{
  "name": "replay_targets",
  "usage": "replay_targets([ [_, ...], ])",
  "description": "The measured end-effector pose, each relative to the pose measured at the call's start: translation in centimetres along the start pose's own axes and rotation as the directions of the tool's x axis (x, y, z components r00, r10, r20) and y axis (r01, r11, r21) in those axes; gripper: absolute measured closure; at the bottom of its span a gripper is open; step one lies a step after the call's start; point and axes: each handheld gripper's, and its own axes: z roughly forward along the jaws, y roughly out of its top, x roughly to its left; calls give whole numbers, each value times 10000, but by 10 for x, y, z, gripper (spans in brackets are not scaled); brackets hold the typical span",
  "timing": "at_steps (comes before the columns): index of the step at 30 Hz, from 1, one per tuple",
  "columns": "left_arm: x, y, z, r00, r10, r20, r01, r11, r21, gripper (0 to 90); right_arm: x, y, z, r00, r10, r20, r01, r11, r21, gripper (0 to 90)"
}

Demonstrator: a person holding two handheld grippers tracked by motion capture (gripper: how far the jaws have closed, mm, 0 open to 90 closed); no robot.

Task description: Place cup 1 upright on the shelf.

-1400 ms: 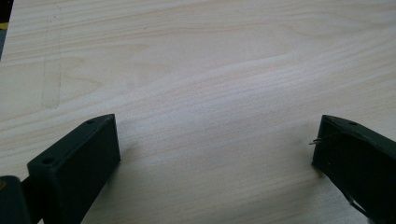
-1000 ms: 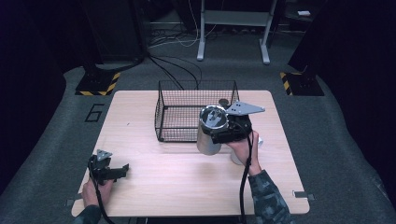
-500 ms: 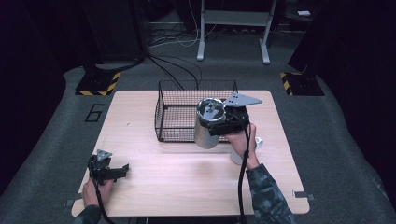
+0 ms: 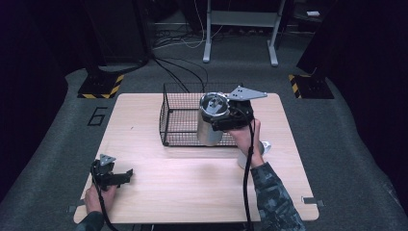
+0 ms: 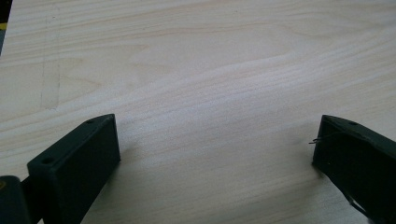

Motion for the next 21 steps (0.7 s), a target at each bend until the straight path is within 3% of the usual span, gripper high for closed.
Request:
replay_targets([
  [21, 0, 0, 0, 10000, -9, 6, 9, 10000, -10, 4, -13, 17, 20, 9993, -174, 316, 176, 9998, -70, 36],
])
